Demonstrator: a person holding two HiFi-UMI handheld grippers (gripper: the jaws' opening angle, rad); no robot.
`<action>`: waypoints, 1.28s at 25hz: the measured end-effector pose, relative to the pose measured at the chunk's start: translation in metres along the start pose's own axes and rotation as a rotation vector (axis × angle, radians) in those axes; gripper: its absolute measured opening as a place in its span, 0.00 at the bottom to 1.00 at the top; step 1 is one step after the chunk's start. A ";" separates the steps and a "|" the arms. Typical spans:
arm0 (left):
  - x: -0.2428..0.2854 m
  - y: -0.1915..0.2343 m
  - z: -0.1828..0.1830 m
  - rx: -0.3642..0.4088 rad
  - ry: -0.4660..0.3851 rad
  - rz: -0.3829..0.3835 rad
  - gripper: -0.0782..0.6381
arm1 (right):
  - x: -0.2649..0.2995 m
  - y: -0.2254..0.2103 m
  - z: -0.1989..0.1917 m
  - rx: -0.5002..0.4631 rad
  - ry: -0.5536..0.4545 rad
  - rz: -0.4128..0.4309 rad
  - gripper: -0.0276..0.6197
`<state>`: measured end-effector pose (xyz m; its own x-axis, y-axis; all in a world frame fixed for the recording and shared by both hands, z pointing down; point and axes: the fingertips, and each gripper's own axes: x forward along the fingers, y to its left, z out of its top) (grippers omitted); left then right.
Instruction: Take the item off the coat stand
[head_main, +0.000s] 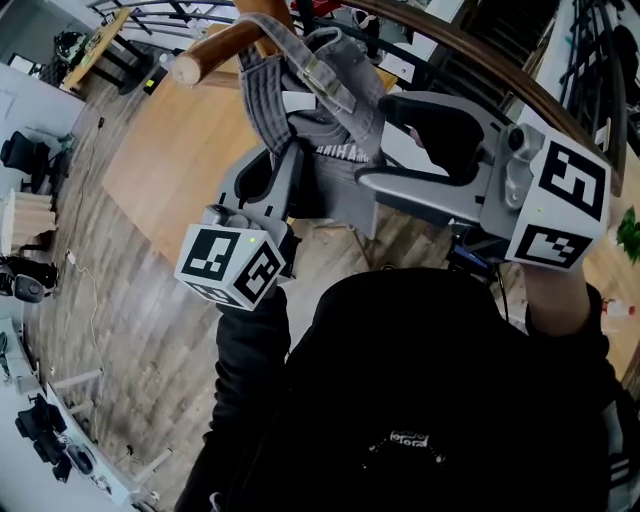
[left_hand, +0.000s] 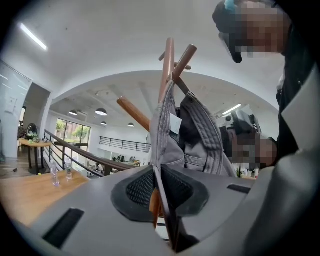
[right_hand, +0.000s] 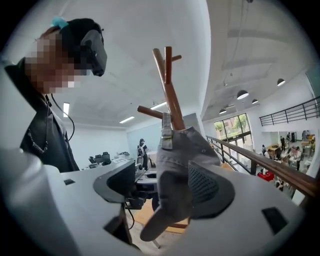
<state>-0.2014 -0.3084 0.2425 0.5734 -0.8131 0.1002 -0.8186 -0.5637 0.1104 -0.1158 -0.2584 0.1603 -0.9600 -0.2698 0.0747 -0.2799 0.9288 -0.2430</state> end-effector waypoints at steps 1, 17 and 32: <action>0.002 -0.004 -0.001 0.000 -0.001 0.001 0.16 | 0.002 0.001 -0.003 -0.023 0.021 -0.010 0.54; -0.014 -0.032 0.007 -0.028 -0.081 -0.022 0.16 | -0.012 -0.030 -0.028 -0.010 0.114 -0.054 0.10; -0.018 -0.035 0.013 -0.019 -0.099 0.026 0.16 | -0.012 -0.028 -0.026 -0.033 0.116 -0.013 0.09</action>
<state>-0.1835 -0.2763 0.2245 0.5453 -0.8382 0.0049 -0.8318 -0.5403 0.1274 -0.0966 -0.2749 0.1919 -0.9489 -0.2525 0.1892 -0.2902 0.9337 -0.2095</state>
